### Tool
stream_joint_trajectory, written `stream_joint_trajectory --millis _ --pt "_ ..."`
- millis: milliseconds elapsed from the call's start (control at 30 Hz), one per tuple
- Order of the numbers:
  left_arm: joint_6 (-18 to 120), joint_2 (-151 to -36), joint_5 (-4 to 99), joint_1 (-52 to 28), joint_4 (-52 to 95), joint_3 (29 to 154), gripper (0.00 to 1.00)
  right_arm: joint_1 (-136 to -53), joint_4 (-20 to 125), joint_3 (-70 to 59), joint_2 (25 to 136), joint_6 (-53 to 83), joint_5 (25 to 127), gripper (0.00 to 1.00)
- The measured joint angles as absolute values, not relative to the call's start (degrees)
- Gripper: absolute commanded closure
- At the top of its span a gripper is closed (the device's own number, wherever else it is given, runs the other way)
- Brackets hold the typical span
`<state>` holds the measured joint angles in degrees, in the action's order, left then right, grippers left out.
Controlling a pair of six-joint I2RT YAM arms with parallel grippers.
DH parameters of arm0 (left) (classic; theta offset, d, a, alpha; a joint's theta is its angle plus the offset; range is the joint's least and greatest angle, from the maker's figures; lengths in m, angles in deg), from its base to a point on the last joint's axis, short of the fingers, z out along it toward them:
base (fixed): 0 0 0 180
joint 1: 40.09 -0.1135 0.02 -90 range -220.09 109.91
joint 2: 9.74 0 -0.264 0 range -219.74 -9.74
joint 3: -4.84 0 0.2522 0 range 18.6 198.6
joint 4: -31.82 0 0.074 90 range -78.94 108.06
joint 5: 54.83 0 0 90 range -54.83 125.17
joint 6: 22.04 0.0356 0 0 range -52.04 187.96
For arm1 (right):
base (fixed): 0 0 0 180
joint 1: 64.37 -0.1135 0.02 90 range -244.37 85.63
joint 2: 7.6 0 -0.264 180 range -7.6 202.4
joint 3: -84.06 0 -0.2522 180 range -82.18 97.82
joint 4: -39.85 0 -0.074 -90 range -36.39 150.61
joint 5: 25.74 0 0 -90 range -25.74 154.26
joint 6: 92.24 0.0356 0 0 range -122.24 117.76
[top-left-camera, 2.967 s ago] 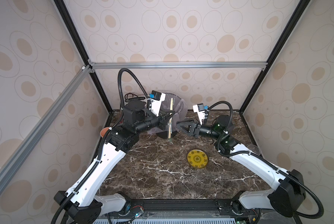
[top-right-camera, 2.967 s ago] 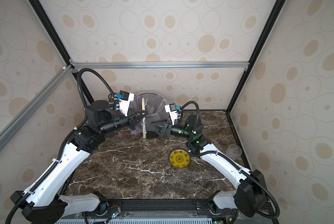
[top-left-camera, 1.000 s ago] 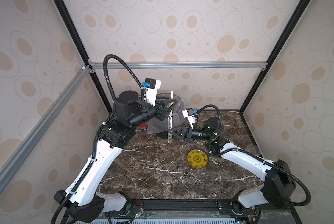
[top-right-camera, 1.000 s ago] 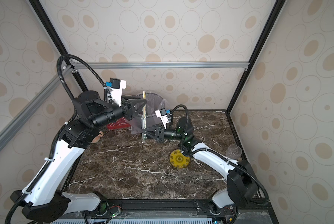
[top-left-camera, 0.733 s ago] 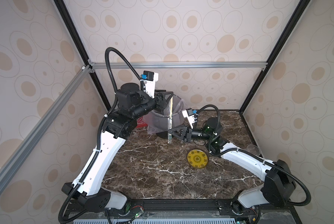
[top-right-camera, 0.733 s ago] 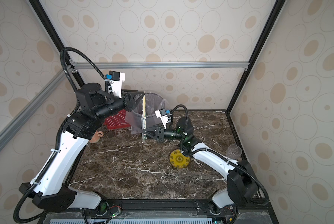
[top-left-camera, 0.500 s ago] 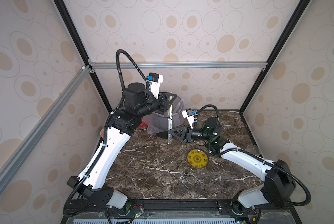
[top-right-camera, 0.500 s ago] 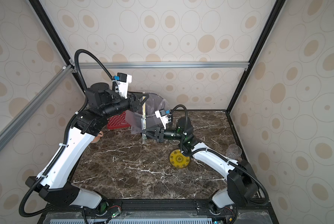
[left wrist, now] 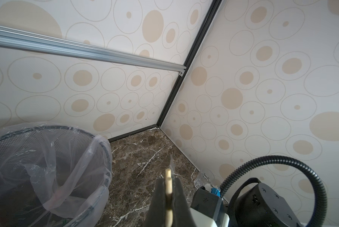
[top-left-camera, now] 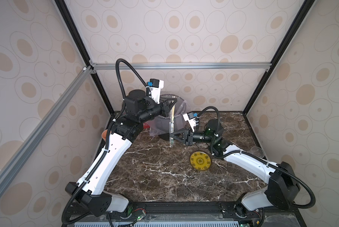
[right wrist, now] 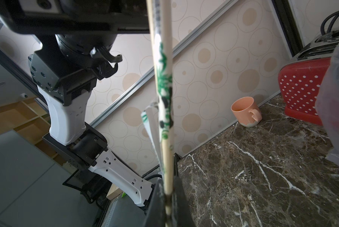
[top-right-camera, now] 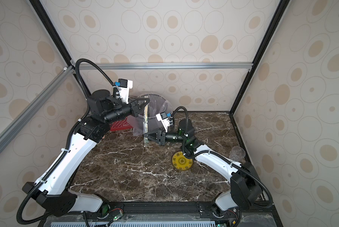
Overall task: Remove the packaging of disposable chopsticks
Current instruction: Remove the packet bag from the disposable chopsticks.
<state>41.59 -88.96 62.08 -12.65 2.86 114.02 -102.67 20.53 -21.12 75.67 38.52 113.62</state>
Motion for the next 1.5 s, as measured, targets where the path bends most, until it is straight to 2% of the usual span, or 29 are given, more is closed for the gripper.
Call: stream_joint_trajectory --millis 200,300,400,533,600,700,767,800,867,900,1033,1267,1400,1500 --pt "40.65 -86.52 62.63 -12.72 4.34 109.08 0.82 -102.91 21.23 -20.88 75.67 37.90 113.30 1.00" --pt "40.24 -85.95 63.64 -12.70 3.86 106.41 0.78 -102.65 21.20 -20.33 75.67 37.93 112.44 1.00" --pt "39.89 -85.95 64.27 -12.63 3.82 105.01 0.82 -102.63 21.25 -20.05 75.67 38.01 112.05 1.00" --pt "39.30 -85.79 64.71 -12.61 3.95 104.71 0.92 -102.63 21.34 -20.05 75.75 38.04 111.96 1.00" --pt "39.04 -85.51 64.90 -12.59 4.08 104.49 0.92 -102.65 21.42 -20.05 75.75 38.01 111.88 1.00" --pt "38.93 -85.16 64.88 -12.57 4.06 104.34 0.78 -102.65 21.34 -20.03 75.75 37.99 111.85 1.00" --pt "39.17 -84.92 64.58 -12.57 3.82 104.34 0.75 -102.65 21.34 -20.03 75.75 37.99 111.83 1.00" --pt "39.34 -84.79 64.47 -12.57 3.67 104.34 0.70 -102.65 21.36 -20.03 75.75 37.99 111.83 1.00" --pt "39.80 -84.61 64.12 -12.57 3.21 104.62 0.48 -102.63 21.34 -20.03 75.75 37.99 111.83 1.00" --pt "40.15 -84.61 63.90 -12.57 2.75 105.10 0.46 -102.63 21.34 -20.03 75.75 37.99 111.83 1.00" --pt "40.94 -84.64 63.20 -12.57 1.37 107.59 0.49 -102.63 21.31 -20.03 75.75 38.01 111.85 1.00" --pt "42.27 -84.99 59.90 -12.78 -0.36 112.58 0.67 -102.63 21.29 -20.03 75.75 38.01 111.85 1.00" --pt "42.32 -87.06 59.07 -12.83 -0.99 115.88 0.70 -102.63 21.27 -20.03 75.75 38.01 111.85 1.00" --pt "42.32 -88.77 59.09 -12.85 -1.32 117.34 0.77 -102.63 21.27 -20.03 75.75 38.01 111.85 1.00"
